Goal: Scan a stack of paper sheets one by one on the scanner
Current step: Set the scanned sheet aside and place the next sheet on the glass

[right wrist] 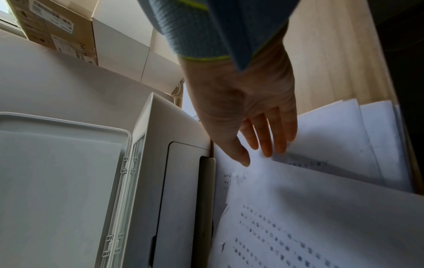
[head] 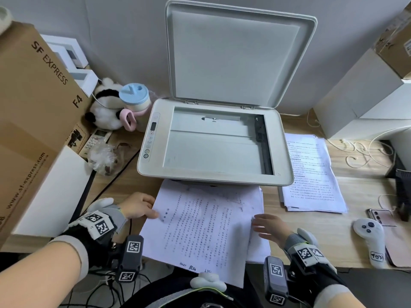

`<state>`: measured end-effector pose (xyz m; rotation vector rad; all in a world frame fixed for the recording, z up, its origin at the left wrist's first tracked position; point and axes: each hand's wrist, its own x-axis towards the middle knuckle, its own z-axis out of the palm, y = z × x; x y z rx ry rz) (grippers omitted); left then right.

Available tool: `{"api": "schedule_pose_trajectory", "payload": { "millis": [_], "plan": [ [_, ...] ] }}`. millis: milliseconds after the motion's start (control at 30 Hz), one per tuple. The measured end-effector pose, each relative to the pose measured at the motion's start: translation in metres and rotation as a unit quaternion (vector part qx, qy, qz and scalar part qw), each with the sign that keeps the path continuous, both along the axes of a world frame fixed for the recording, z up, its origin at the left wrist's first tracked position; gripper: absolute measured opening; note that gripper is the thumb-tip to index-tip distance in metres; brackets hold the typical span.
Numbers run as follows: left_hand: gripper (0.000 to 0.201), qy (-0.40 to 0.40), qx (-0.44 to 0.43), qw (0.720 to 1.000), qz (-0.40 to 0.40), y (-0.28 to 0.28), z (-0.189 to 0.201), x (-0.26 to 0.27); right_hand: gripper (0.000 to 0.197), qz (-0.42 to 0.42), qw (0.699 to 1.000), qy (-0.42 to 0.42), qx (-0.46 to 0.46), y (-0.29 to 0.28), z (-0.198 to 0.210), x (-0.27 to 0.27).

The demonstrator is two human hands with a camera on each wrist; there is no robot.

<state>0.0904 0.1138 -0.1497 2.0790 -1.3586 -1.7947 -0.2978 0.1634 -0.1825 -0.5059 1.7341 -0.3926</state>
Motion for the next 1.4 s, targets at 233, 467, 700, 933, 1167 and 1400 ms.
{"api": "schedule_pose_trajectory", "payload": {
  "millis": [233,467,700,933,1167,1400],
  "plan": [
    [0.019,0.099,0.014,0.987,-0.128,-0.017,0.035,-0.003,0.023,0.060,0.998,0.006,-0.001,0.000,0.016,-0.006],
    [0.026,0.206,-0.040,0.977,-0.042,-0.059,0.076,-0.017,0.004,0.045,0.992,-0.056,-0.100,-0.018,0.071,-0.036],
    [0.051,0.269,-0.120,0.946,0.132,-0.104,0.102,-0.023,0.065,0.018,0.961,-0.150,-0.232,-0.074,0.128,-0.038],
    [0.009,0.203,-0.158,0.929,0.266,-0.130,0.086,-0.035,0.006,0.016,0.976,0.015,-0.217,-0.130,0.131,-0.015],
    [0.022,-0.051,-0.212,0.963,0.158,-0.151,0.077,-0.044,0.015,0.057,0.966,0.160,-0.194,-0.164,0.110,-0.015],
    [0.020,-0.202,-0.214,0.954,0.054,-0.162,0.083,-0.049,0.020,0.100,0.954,0.229,-0.167,-0.180,0.105,-0.023]
  ]
}}
